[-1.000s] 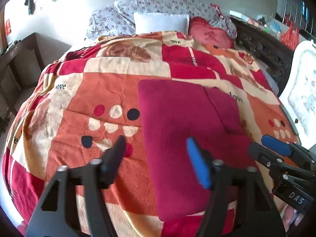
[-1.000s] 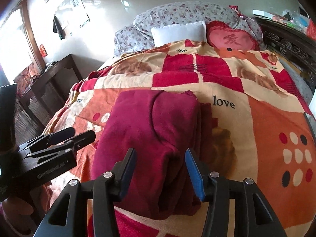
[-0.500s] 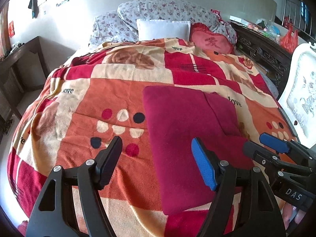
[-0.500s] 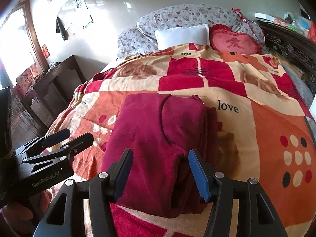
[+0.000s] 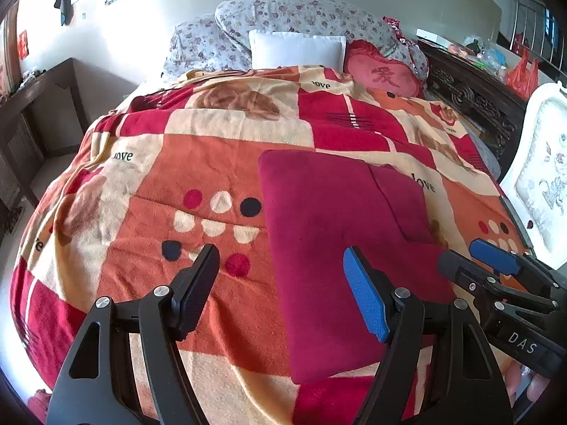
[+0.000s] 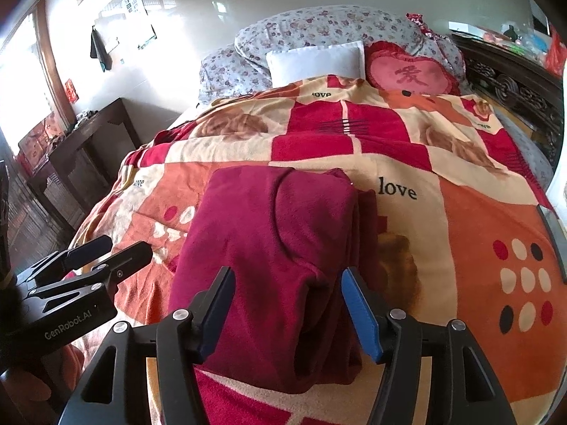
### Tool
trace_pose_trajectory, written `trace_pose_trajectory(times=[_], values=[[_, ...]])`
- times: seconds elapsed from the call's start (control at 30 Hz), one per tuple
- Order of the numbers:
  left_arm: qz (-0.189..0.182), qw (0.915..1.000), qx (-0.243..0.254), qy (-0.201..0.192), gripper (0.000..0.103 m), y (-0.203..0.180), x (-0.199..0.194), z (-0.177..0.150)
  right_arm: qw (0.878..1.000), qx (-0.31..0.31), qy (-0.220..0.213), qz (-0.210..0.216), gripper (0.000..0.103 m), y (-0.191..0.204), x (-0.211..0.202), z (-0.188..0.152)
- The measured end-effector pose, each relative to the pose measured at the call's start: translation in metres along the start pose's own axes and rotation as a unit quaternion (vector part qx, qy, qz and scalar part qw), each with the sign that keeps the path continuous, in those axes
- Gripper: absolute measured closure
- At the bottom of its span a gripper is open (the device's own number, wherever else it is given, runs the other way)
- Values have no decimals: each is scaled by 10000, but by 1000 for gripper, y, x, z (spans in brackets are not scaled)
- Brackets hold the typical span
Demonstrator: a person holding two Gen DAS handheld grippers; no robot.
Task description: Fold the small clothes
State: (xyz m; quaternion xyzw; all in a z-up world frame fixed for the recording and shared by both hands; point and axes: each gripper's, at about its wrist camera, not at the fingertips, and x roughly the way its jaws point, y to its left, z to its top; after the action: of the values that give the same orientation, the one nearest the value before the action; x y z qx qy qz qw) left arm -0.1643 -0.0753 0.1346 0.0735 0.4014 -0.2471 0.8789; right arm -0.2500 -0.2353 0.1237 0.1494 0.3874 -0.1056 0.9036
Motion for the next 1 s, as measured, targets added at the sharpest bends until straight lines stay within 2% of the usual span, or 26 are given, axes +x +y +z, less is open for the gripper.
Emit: trace_pose_trajectory(times=[1.0], values=[[100, 9998, 48, 185, 30, -5, 10, -3, 9998, 99, 158, -14, 39, -7, 10, -5]])
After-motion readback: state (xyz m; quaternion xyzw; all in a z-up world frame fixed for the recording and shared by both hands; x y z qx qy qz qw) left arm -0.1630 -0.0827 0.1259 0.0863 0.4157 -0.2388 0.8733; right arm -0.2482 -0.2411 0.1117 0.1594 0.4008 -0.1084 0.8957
